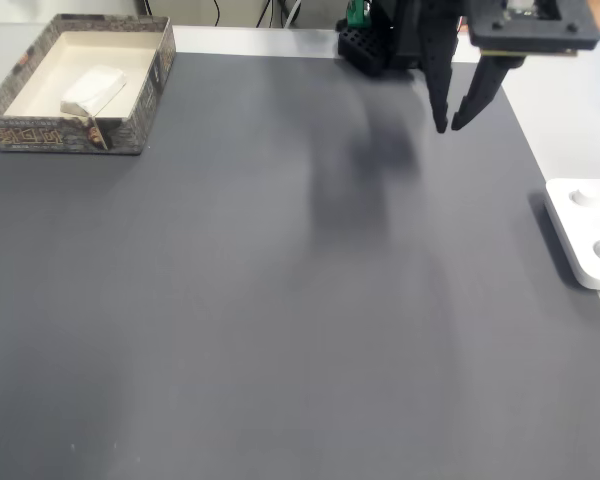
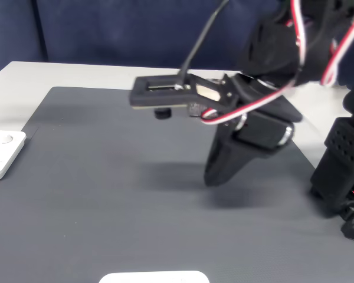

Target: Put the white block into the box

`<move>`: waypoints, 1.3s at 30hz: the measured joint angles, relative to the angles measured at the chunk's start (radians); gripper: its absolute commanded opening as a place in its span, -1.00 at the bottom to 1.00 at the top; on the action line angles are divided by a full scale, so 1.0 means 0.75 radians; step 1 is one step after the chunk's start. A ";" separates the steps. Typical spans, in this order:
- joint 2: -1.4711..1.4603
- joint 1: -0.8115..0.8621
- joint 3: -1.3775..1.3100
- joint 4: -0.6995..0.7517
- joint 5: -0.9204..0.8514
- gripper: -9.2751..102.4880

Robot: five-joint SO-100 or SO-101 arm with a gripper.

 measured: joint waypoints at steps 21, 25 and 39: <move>1.004 0.174 0.687 0.006 0.133 -0.86; 1.145 0.184 0.800 0.006 0.164 -0.86; 1.360 0.213 0.863 0.198 0.176 -0.85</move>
